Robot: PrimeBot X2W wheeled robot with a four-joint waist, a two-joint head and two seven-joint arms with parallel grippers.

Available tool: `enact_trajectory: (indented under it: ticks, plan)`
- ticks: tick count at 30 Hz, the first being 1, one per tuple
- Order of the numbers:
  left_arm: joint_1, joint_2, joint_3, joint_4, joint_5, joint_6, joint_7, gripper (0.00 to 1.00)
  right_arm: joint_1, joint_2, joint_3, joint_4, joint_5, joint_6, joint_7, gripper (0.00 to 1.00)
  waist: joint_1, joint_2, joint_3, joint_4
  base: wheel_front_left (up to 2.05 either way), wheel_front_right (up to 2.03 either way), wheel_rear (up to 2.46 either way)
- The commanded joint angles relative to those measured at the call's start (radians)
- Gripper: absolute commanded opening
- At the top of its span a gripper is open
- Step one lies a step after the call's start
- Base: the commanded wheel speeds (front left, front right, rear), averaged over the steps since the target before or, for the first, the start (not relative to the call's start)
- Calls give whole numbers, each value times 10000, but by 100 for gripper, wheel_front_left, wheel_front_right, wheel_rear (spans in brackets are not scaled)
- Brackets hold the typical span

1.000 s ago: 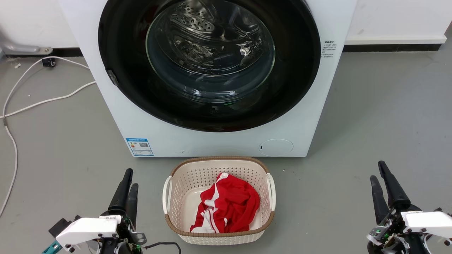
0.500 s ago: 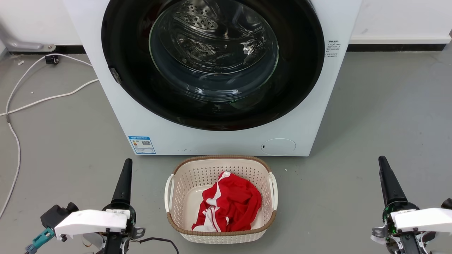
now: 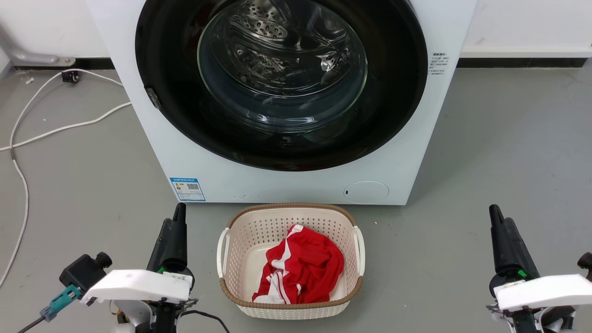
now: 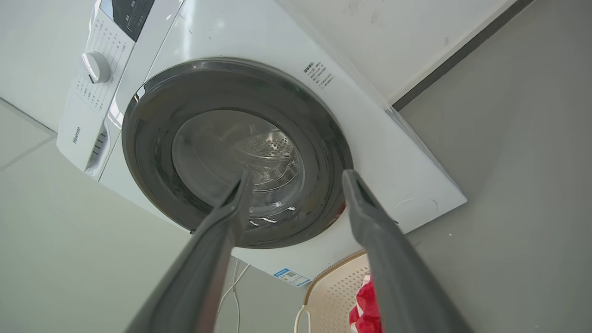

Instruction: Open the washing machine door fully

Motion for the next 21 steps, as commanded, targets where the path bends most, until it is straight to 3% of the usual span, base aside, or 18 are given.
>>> enact_trajectory:
  ticks: [1,21]
  plan:
    - [-213,32,-59,-196,447,12,-117,100,7,-4,25,-274,-519,0,-117,100,0,-1,-7,-3,0,0,0]
    - [-197,31,-318,-57,3637,157,-749,100,435,27,67,-1026,-3520,0,-318,100,0,-1,-59,-23,0,0,0]
